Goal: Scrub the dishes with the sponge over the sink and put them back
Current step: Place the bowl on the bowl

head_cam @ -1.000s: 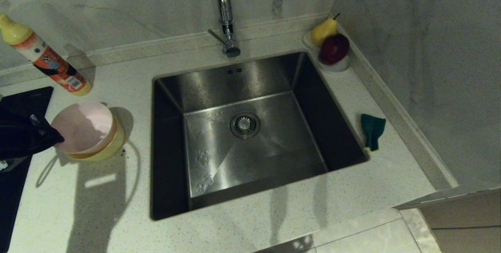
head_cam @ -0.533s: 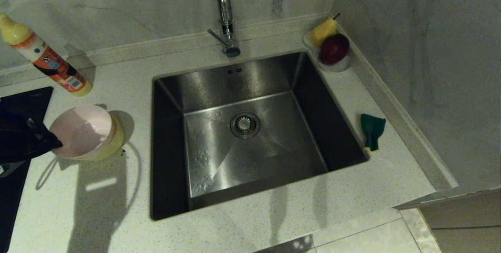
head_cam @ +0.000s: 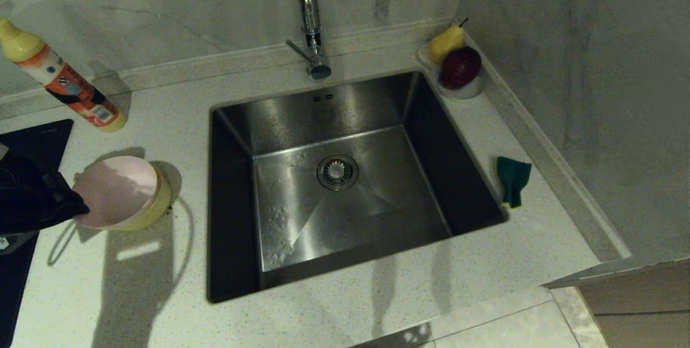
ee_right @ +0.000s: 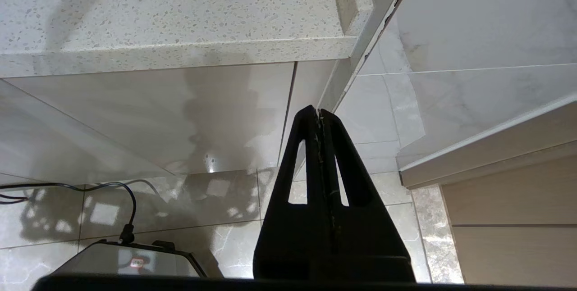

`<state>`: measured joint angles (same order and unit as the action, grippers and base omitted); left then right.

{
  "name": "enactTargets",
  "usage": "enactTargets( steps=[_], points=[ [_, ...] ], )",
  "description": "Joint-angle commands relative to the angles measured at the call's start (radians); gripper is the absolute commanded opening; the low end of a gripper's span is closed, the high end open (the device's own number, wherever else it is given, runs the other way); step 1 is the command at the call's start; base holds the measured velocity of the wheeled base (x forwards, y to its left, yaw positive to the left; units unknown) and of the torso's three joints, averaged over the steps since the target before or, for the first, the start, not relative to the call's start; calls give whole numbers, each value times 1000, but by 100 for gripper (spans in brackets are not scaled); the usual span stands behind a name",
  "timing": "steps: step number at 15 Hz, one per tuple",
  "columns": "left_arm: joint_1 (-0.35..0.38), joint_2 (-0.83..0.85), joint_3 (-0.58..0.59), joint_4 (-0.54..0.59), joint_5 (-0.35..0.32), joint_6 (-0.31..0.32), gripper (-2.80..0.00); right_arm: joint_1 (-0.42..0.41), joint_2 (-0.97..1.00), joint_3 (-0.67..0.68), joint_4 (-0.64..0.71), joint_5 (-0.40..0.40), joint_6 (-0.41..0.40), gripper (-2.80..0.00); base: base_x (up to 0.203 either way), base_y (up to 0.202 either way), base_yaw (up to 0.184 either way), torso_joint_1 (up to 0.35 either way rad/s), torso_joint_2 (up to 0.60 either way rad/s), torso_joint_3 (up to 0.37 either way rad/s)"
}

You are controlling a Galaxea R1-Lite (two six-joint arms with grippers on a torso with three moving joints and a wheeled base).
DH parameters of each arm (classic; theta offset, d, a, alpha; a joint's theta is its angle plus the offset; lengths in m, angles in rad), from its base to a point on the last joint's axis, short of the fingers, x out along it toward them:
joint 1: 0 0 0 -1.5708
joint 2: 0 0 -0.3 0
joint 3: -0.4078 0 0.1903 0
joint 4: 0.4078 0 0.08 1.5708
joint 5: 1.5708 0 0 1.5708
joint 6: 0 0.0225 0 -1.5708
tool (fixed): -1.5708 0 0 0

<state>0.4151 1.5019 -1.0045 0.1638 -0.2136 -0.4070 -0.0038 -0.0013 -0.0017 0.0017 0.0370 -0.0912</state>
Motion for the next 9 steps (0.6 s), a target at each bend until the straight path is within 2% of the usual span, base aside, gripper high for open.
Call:
enactTargets(
  steps=[1, 9],
  points=[
    [1, 12, 1, 0, 0, -1, -280, 1, 0, 0, 0, 1, -1, -280, 0, 0, 0, 0, 0, 0],
    [1, 9, -11, -3, 6, -3, -280, 0, 0, 0, 0, 1, -1, -280, 0, 0, 0, 0, 0, 0]
  ],
)
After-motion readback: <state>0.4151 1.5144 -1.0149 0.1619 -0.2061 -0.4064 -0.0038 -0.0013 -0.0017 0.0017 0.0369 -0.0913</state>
